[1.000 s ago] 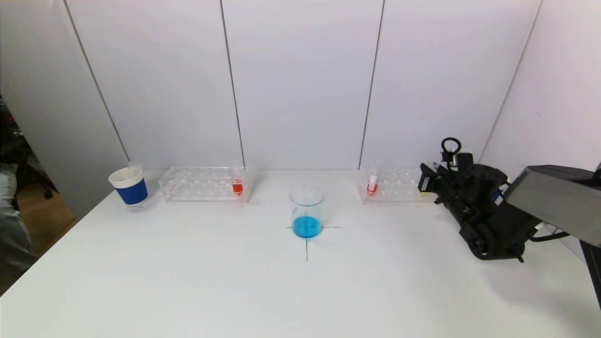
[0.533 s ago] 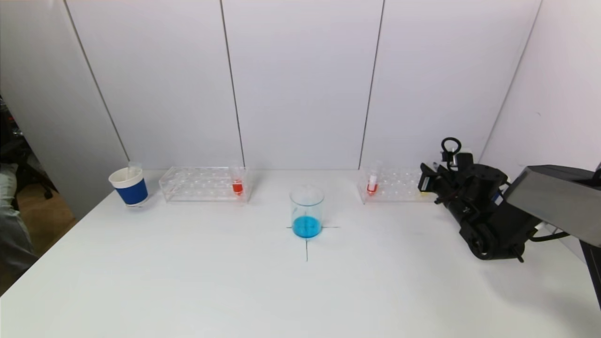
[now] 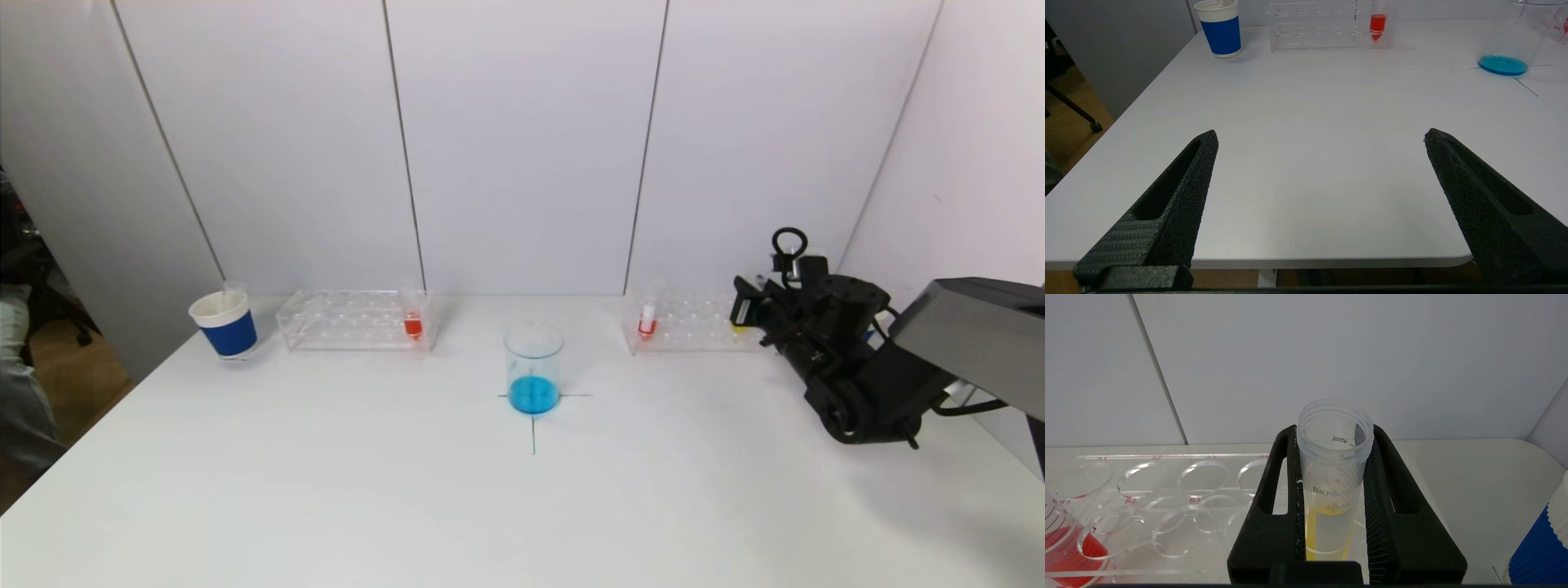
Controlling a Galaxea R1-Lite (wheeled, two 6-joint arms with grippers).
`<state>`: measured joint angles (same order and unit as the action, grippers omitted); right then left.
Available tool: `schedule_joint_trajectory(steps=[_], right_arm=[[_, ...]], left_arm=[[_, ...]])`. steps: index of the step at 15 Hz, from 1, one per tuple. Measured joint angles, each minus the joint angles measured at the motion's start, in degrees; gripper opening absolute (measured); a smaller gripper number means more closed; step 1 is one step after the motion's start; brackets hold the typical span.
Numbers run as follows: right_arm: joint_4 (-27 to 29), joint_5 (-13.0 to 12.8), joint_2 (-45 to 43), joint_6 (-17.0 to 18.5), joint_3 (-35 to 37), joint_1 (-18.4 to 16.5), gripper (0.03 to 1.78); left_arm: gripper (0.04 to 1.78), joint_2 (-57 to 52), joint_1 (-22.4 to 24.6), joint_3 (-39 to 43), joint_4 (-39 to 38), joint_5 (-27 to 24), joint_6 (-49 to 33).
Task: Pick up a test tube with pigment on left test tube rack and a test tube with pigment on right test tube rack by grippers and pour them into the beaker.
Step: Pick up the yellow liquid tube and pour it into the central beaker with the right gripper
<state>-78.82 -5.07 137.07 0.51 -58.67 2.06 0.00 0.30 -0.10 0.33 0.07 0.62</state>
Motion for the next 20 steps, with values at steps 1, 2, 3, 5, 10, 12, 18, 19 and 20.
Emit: schedule_joint_trajectory(steps=[1, 2, 3, 5, 10, 12, 18, 19, 20], right_arm=[[0.90, -0.02, -0.74, -0.07, -0.23, 0.11, 0.47], [2.06, -0.05, -1.60, -0.07, -0.63, 0.20, 0.47], [3.50, -0.05, -2.67, -0.05, -1.16, 0.24, 0.47], [6.72, -0.02, -5.05, -0.02, -2.40, 0.28, 0.47], [14.41, -0.02, -11.74, -0.07, -5.00, 0.50, 0.47], [18.93, 0.12, -15.04, -0.11, -6.66, 0.69, 0.47], [38.56, 0.30, -22.05, -0.51, -18.33, 2.21, 0.47], [41.62, 0.28, -22.47, -1.15, -20.49, 2.79, 0.47], [45.06, 0.41, -22.88, -2.72, -22.80, 3.74, 0.47]], left_arm=[[1.76, 0.00, 0.00, 0.00, 0.02, 0.00, -0.02], [1.76, 0.00, 0.02, 0.00, 0.00, 0.00, 0.00], [1.76, 0.00, 0.02, 0.00, 0.00, 0.00, 0.00], [1.76, 0.00, 0.02, 0.00, 0.02, 0.00, -0.02], [1.76, 0.00, 0.02, 0.02, 0.00, 0.00, -0.02], [1.76, 0.00, 0.02, 0.02, 0.00, 0.00, -0.02], [1.76, 0.00, 0.02, 0.00, 0.00, 0.00, 0.00], [1.76, 0.00, 0.02, 0.00, 0.02, -0.02, 0.00], [1.76, 0.00, 0.02, 0.00, 0.02, 0.00, 0.00]])
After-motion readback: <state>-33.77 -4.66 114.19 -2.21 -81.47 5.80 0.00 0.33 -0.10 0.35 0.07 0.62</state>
